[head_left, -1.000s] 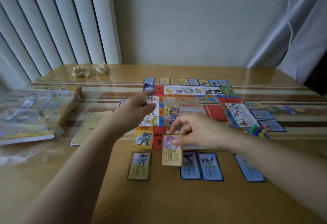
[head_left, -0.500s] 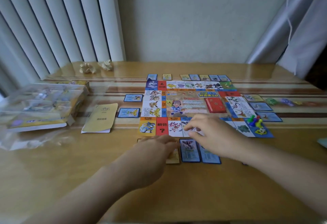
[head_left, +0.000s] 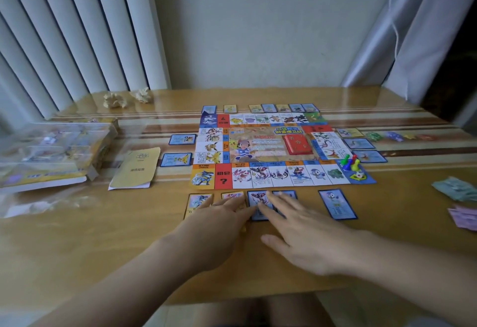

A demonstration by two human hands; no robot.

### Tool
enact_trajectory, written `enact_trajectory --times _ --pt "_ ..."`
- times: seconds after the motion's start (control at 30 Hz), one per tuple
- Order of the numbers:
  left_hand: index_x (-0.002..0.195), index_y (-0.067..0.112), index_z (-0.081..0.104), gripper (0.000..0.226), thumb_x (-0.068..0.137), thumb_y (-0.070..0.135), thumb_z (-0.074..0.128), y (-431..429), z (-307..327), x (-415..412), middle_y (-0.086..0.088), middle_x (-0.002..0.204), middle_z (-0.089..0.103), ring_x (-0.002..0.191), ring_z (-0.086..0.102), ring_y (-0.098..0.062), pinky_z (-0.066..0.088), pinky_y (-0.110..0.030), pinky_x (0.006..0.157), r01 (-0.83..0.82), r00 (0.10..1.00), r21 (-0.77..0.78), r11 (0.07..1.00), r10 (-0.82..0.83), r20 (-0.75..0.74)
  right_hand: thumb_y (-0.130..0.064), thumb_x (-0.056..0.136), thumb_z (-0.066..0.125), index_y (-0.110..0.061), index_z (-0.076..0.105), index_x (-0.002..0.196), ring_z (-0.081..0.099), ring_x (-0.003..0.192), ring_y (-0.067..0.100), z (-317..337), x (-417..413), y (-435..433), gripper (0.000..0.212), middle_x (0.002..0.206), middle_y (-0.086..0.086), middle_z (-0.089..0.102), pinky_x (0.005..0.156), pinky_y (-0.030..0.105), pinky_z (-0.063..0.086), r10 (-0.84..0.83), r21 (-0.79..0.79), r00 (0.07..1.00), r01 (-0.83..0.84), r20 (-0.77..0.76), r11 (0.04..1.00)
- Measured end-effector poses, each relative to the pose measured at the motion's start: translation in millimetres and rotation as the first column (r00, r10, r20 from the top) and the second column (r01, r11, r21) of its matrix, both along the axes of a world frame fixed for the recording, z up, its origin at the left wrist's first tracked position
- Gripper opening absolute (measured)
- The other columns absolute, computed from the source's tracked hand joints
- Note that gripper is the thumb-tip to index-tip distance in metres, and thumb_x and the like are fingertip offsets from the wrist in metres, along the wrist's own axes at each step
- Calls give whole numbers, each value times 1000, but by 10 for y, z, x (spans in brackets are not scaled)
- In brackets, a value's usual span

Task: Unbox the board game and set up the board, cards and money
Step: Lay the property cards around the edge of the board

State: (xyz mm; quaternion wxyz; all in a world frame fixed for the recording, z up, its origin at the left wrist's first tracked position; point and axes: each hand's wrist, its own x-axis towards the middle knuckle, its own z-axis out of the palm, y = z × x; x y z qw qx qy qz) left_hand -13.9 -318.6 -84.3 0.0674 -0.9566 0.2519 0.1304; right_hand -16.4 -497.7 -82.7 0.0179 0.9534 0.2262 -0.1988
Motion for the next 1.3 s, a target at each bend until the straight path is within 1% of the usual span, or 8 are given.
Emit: enact_trajectory --times 0.47,0.6,0.7,0.77,0.83,0.9,1.13,1.3 --pt "152 28 -1 69 97 8 36 -37 45 -3 -1 160 -3 147 7 -22 5 -42 118 12 1000 46 999 -13 16 -57 98 18 -28 -8 152 -21 144 13 7 -4 -12 66 157 -6 -21 116 33 -6 8 17 999 -8 35 1000" --pt "150 36 10 68 97 4 37 15 145 86 6 157 17 136 35 -15 29 -37 115 -19 994 -196 981 39 99 -56 98 18 -31 -10 151 -17 144 9 138 62 -48 65 157 -11 -19 115 30 -5 -40 131 994 27 104 991" --pt "146 39 27 49 102 17 35 0 300 216 11 126 52 90 59 -2 54 -25 78 -120 988 -627 770 157 3 -44 101 29 -27 15 151 10 144 5 361 239 -137 55 158 -12 13 112 22 10 -124 363 970 40 210 931" --pt "141 32 39 42 99 28 42 -47 364 273 6 104 66 81 66 -7 57 -29 76 -370 929 -859 355 141 -342 -34 101 39 -23 45 139 41 129 7 511 381 -206 41 142 -7 47 105 21 30 -233 572 950 74 209 817" --pt "132 24 50 50 87 46 48 -120 408 292 -3 93 72 78 69 -13 58 -31 70 -653 756 -756 -40 -88 -648 -27 99 46 -22 62 119 62 107 13 630 480 -253 27 114 -3 67 98 29 46 -294 743 951 126 99 657" --pt "125 18 54 67 74 61 43 -228 402 285 -8 91 73 70 70 -16 58 -30 60 -791 611 -574 -210 -254 -750 -26 96 51 -19 68 103 67 91 7 690 520 -276 19 95 -6 71 91 28 51 -288 815 957 178 -14 551" --pt "109 6 63 86 78 76 23 -427 353 323 -12 84 72 61 69 -17 55 -27 51 -870 490 -384 -308 -456 -743 -52 62 68 -8 69 90 70 84 7 626 491 -236 53 90 3 74 93 33 50 -255 841 937 330 -238 429" --pt "109 10 62 77 82 72 26 -443 361 380 -13 84 72 66 70 -19 57 -30 54 -847 531 -453 -278 -420 -736 -31 72 78 -14 67 73 69 73 4 649 573 -246 20 81 1 73 88 29 51 -286 827 919 374 -271 420"
